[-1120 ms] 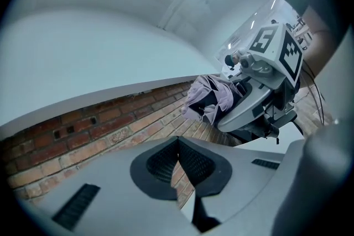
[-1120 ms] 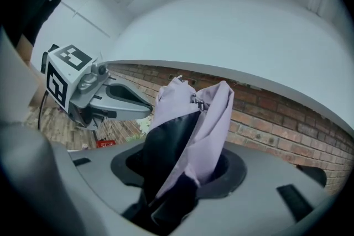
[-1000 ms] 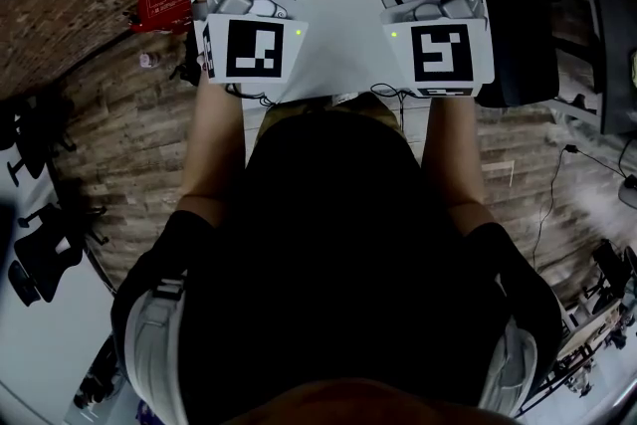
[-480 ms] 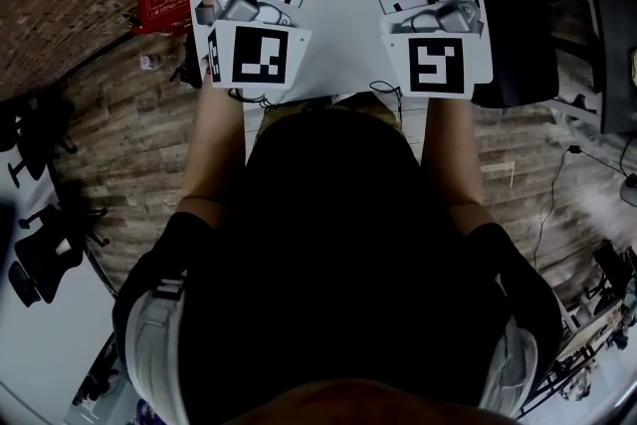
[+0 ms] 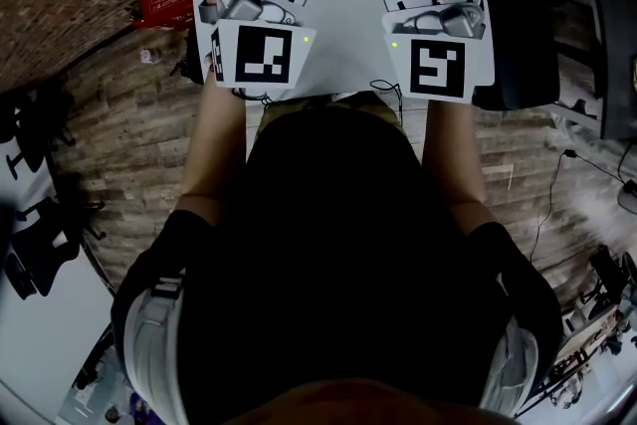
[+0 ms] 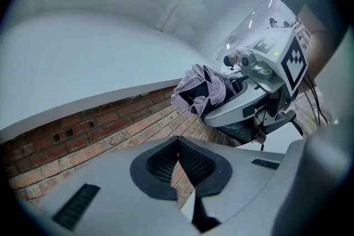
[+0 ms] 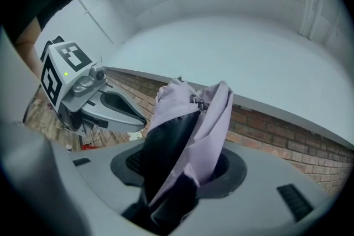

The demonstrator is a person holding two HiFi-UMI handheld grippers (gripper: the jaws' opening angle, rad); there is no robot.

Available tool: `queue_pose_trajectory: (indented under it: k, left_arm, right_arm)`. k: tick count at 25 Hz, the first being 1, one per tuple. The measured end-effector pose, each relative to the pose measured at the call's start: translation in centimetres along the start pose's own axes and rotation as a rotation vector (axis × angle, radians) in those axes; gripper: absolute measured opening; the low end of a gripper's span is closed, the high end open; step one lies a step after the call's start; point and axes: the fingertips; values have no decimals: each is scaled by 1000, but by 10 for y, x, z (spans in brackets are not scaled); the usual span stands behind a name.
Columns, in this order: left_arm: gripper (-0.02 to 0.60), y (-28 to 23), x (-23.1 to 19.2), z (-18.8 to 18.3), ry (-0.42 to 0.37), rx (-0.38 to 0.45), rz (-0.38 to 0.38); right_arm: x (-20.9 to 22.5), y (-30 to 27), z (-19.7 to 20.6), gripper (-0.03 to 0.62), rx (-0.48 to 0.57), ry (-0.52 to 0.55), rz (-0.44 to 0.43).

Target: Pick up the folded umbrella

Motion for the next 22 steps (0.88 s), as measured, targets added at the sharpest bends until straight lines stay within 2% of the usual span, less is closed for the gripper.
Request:
queue_pose_trajectory:
  k: [22]
  left_arm:
    - [12,0,10,-8,-23,0,11]
  right_arm:
    - [1,8,-2,233,8,13,-3]
Point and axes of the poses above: the fingertips, and each gripper's own axes: y backward along the fingers, x to its right, z out of its underside, and after that the axes turned 15 degrees about y, right-handed
